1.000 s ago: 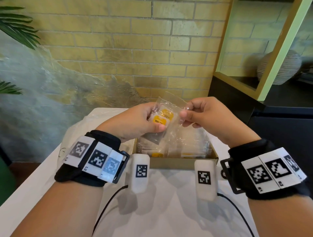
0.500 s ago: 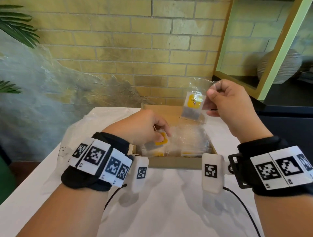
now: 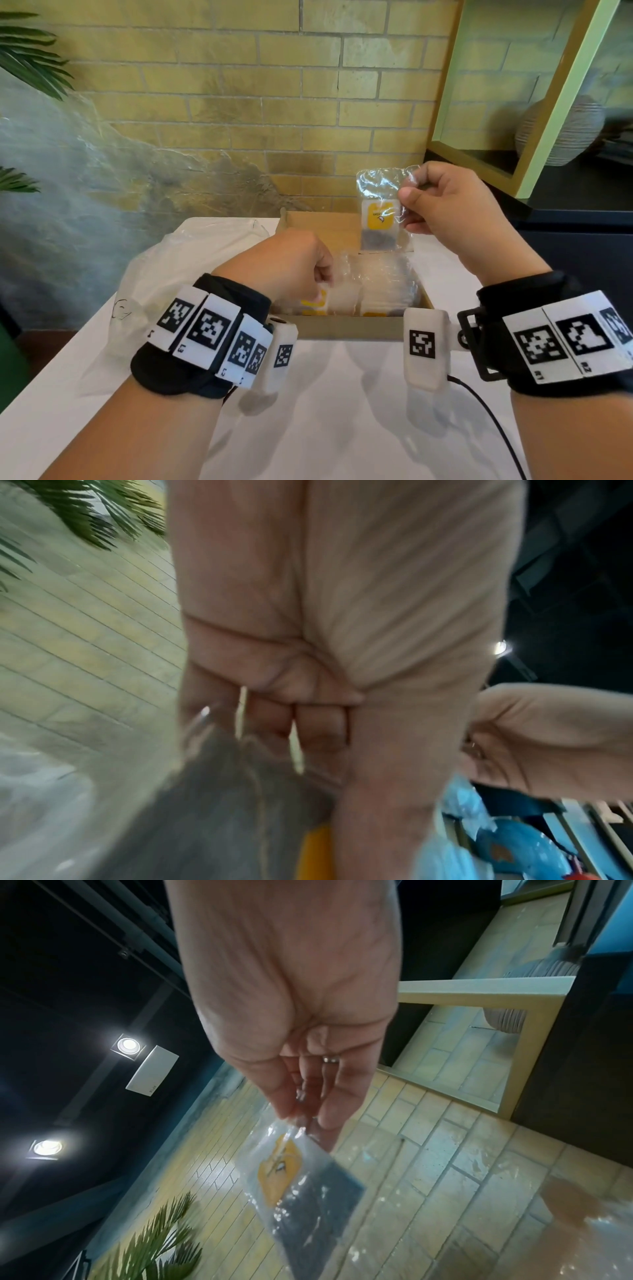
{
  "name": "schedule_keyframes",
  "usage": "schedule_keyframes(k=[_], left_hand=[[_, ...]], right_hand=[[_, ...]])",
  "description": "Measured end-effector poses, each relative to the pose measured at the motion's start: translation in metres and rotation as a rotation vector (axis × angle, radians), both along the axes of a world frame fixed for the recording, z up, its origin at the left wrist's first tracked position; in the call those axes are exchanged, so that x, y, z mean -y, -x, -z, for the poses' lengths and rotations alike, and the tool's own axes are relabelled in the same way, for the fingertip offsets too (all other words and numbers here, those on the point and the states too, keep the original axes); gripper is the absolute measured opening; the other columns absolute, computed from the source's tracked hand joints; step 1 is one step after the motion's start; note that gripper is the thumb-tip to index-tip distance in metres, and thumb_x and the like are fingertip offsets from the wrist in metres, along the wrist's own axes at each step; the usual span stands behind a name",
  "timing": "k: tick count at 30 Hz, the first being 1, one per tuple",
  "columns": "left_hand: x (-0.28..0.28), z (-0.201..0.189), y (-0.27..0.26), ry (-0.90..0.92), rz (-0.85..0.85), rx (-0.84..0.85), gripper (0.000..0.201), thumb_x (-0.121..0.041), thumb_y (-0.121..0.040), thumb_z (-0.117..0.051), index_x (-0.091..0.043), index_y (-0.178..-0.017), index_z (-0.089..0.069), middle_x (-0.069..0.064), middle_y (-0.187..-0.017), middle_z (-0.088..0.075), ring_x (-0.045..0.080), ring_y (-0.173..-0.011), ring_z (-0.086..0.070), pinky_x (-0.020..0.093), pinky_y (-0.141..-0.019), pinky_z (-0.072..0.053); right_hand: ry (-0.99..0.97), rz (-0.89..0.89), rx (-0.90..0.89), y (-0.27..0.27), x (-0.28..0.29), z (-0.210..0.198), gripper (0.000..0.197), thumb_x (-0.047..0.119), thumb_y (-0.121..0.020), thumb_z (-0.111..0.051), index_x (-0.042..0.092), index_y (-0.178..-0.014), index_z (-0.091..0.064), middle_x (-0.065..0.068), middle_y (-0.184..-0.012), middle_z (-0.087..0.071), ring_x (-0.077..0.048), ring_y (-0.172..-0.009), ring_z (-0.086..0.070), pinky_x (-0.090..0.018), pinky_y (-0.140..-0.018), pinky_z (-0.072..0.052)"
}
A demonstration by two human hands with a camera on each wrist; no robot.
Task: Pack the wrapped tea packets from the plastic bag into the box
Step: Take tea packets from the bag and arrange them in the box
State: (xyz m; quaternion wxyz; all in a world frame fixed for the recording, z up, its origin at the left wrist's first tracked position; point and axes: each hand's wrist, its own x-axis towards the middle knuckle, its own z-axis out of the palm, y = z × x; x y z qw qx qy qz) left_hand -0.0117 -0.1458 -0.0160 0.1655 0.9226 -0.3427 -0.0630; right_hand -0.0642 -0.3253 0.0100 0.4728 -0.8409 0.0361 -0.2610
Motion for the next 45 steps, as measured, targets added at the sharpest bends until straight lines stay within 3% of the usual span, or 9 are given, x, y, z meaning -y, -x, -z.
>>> schedule_keyframes(k=[4,9,13,17,23,29,35,41,45], left_hand=[[-0.003,0.005,-0.004,-0.101,-0.092,-0.085,0.029,-0.016,-0.076,-0.074,-0.023,-0.103,-0.068,-0.008,-0.093,-0.065,0.013,-0.091,-0.064,0.026,-0.083,-0.051],[-0.007,0.005,-0.01,-0.104,-0.11,-0.065,0.014,-0.008,-0.078,-0.071,-0.02,-0.086,-0.071,-0.008,-0.079,-0.063,0.012,-0.086,-0.062,0.023,-0.08,-0.05],[-0.006,0.006,-0.007,-0.15,-0.106,-0.043,0.013,-0.007,-0.08,-0.067,-0.017,-0.085,-0.073,-0.005,-0.084,-0.067,0.012,-0.085,-0.063,0.02,-0.074,-0.049],[-0.006,0.002,-0.01,-0.198,-0.116,0.005,0.018,-0.004,-0.082,-0.062,-0.013,-0.093,-0.073,-0.001,-0.096,-0.07,0.016,-0.094,-0.064,0.025,-0.083,-0.051],[-0.005,0.009,-0.011,-0.188,-0.104,-0.029,0.016,-0.008,-0.077,-0.069,-0.016,-0.09,-0.073,-0.002,-0.089,-0.069,0.015,-0.089,-0.064,0.022,-0.075,-0.05],[-0.014,-0.001,-0.012,0.175,-0.092,-0.053,0.023,-0.034,-0.072,-0.077,-0.024,-0.088,-0.065,-0.007,-0.084,-0.066,0.01,-0.078,-0.061,0.023,-0.073,-0.048],[-0.021,-0.016,-0.005,0.474,0.056,-0.179,0.006,-0.013,-0.081,-0.07,-0.016,-0.085,-0.066,0.006,-0.089,-0.071,0.017,-0.079,-0.064,0.034,-0.085,-0.051],[-0.022,-0.014,-0.01,0.511,0.003,-0.138,0.018,-0.015,-0.084,-0.067,-0.019,-0.066,-0.065,-0.005,-0.062,-0.063,-0.002,-0.055,-0.051,0.005,-0.057,-0.039],[-0.021,-0.01,-0.014,0.451,-0.017,-0.128,0.016,-0.019,-0.082,-0.069,-0.019,-0.066,-0.067,-0.012,-0.05,-0.057,-0.002,-0.046,-0.045,0.009,-0.052,-0.037]], right_hand=[[0.079,-0.043,-0.04,0.002,-0.002,0.0,0.018,0.01,-0.088,-0.06,0.019,-0.073,-0.057,-0.003,-0.062,-0.062,-0.013,-0.057,-0.059,-0.025,-0.064,-0.054],[0.216,-0.113,-0.121,0.002,-0.004,0.003,0.006,0.01,-0.083,-0.066,0.015,-0.08,-0.064,-0.006,-0.073,-0.068,-0.013,-0.065,-0.064,-0.027,-0.069,-0.056],[0.269,-0.151,-0.179,0.002,-0.009,0.005,0.005,0.006,-0.081,-0.067,0.011,-0.081,-0.066,-0.004,-0.068,-0.067,-0.008,-0.061,-0.061,-0.028,-0.069,-0.057],[0.233,-0.125,-0.161,0.0,-0.011,0.005,0.014,0.002,-0.082,-0.063,0.012,-0.072,-0.061,-0.002,-0.059,-0.061,-0.009,-0.057,-0.059,-0.027,-0.065,-0.057],[0.184,-0.13,-0.204,0.0,-0.013,0.005,0.016,0.002,-0.084,-0.056,0.013,-0.072,-0.056,-0.015,-0.082,-0.069,-0.005,-0.058,-0.063,-0.022,-0.058,-0.054],[0.153,-0.193,-0.183,0.0,-0.014,0.006,0.02,0.005,-0.083,-0.064,0.017,-0.069,-0.056,-0.001,-0.068,-0.067,0.0,-0.056,-0.056,-0.015,-0.053,-0.042],[-0.032,-0.27,-0.2,0.002,-0.019,0.005,0.016,-0.001,-0.085,-0.061,0.01,-0.074,-0.055,-0.005,-0.068,-0.065,-0.004,-0.057,-0.064,-0.015,-0.055,-0.053],[0.067,-0.223,-0.201,0.001,-0.023,0.007,0.013,0.01,-0.085,-0.064,0.013,-0.073,-0.059,0.001,-0.065,-0.062,-0.006,-0.056,-0.057,-0.018,-0.052,-0.047],[0.153,-0.204,-0.199,-0.002,-0.025,0.01,0.015,0.01,-0.085,-0.064,0.017,-0.072,-0.062,0.005,-0.061,-0.056,-0.003,-0.049,-0.05,-0.019,-0.05,-0.044]])
